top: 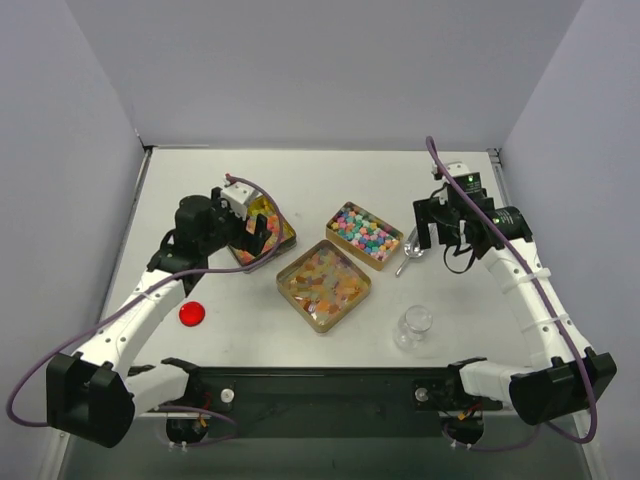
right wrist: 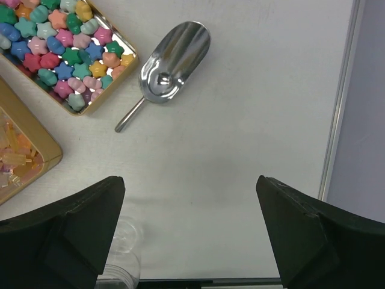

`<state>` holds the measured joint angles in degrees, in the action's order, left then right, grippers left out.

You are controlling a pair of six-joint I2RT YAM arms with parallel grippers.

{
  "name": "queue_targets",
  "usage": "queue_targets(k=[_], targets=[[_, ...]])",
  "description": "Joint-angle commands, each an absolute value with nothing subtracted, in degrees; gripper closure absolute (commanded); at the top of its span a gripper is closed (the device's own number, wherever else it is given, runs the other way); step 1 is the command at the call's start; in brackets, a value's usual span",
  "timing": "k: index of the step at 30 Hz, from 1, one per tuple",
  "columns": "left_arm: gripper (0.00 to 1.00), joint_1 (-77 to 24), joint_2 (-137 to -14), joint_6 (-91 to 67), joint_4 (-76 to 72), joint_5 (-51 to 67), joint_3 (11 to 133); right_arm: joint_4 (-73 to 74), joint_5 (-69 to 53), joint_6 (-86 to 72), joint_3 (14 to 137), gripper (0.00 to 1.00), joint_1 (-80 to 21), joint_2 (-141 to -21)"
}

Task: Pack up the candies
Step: Pick up the spatula from the center of the board.

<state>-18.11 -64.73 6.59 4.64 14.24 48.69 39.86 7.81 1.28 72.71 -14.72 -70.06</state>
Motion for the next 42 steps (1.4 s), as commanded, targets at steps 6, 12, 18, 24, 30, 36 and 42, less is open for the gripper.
queue_targets(k=[6, 12, 18, 24, 30, 36, 42], targets=[[0.03, -21.18, -72.75, 7.74, 21.43, 17.15, 61.68, 43.15, 3.69, 6.06, 75.23, 0.0, -14.42, -70.31], [0.17, -22.15, -77.16, 1.5, 21.71, 12.92, 61.88, 43.33, -1.3, 2.73, 78.83, 0.0, -9.68, -73.74], [0.3, -24.69, -82.08, 0.88, 19.78, 13.1, 61.96, 45.08, -9.38, 4.3, 77.27, 0.09, -8.35, -73.83], [0.36, -27.06, -81.74, 3.68, 19.33, 13.53, 60.12, 45.97, -9.33, 4.76, 74.71, 0.1, -9.41, -76.1], [0.3, -30.85, -82.88, 8.09, 21.7, 12.66, 65.12, 45.18, -9.93, -8.42, 73.74, 0.31, -3.96, -85.05], [0.28, -29.97, -82.71, 6.24, 23.03, 10.81, 64.34, 44.47, -8.7, -14.67, 78.21, 0.32, -2.11, -95.51], [0.28, -28.65, -82.0, 5.97, 24.7, 10.55, 63.11, 43.16, -7.03, -13.89, 86.73, 0.42, -1.76, -105.37]])
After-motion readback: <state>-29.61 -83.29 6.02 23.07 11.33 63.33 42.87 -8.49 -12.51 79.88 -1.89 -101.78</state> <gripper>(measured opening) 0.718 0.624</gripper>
